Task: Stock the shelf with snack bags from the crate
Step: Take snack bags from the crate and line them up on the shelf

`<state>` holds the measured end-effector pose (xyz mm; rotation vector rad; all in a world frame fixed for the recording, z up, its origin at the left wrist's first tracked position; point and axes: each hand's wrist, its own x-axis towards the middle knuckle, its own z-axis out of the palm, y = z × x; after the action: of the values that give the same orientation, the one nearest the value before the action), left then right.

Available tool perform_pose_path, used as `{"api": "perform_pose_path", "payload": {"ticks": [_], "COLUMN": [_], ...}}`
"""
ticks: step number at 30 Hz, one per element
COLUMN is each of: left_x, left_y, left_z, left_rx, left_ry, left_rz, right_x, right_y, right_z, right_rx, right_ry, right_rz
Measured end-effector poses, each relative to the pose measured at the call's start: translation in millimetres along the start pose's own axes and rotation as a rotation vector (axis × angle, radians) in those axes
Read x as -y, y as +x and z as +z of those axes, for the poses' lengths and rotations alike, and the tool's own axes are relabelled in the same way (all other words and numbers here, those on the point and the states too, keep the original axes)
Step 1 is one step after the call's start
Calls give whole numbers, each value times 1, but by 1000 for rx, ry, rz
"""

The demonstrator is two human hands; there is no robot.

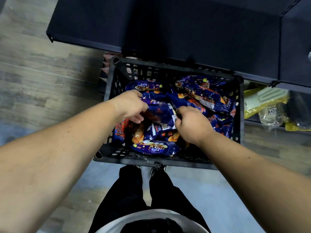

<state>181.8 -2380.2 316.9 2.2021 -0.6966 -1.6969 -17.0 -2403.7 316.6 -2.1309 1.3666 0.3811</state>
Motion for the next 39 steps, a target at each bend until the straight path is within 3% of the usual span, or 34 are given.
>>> {"api": "perform_pose_path", "payload": {"ticks": [5,11,19,22,25,33,39], "left_x": [1,-9,-9,-3,-3,0,10], "left_y": [1,-2,-3,1,0,-7,-4], "left_z": [-5,-17,-16,-16,-15,-12,0], "left_rx": [-168,-107,-169,-255,-333,-226,-222], "left_ry": [394,500,960,993,1064,925,839], "left_rz": [110,4,44,2,78,239,294], "right_x": [-2,-2,-4,-2,1,-8,-29], "right_y": [1,1,4,3,0,2,14], "right_z": [-2,-3,-6,-4,0,3,6], "right_rx": [0,-6,-22,-24,-53,-82,1], "right_ry": [6,9,14,-45,-113,-171,-19], "right_rz": [-1,2,4,-18,-38,52,177]}}
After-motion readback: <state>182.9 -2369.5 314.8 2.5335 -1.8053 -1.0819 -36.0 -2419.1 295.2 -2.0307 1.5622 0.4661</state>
